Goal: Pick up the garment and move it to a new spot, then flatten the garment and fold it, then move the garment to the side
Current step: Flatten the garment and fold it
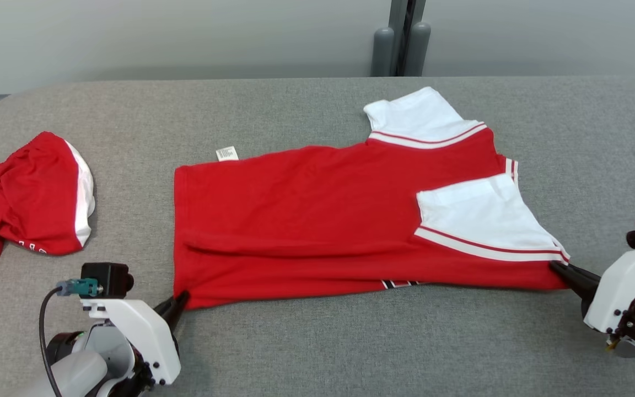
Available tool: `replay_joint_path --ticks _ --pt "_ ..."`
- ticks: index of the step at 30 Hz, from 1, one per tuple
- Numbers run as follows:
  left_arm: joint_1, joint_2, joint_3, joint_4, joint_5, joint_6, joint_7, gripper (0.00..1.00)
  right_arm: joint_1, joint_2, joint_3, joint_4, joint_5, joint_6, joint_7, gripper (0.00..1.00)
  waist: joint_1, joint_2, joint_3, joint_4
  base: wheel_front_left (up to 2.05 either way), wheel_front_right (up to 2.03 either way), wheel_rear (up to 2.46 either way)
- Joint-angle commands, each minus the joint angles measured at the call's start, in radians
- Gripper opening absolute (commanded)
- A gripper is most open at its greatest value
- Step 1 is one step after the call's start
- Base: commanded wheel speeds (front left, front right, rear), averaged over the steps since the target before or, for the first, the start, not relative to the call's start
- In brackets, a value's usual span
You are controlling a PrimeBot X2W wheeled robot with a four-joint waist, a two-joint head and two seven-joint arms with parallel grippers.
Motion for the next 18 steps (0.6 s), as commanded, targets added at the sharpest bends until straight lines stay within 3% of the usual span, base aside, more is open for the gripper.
replay_joint_path --ticks 1,18 --pt "0.019 0.024 -0.005 -0.021 0.006 -0.001 0.004 0.00 0.016 -0.022 -0.012 -0.009 0.013 0.000 0.016 0.00 0.0000 0.0000 -0.011 0.003 0.00 0.00 0.00" --pt "0.137 0.125 -0.072 -0.241 0.037 0.044 0.022 0.00 0.210 -0.069 -0.088 -0.109 0.037 0.000 0.077 0.00 0.0000 0.0000 -0.063 0.006 0.00 0.00 0.00"
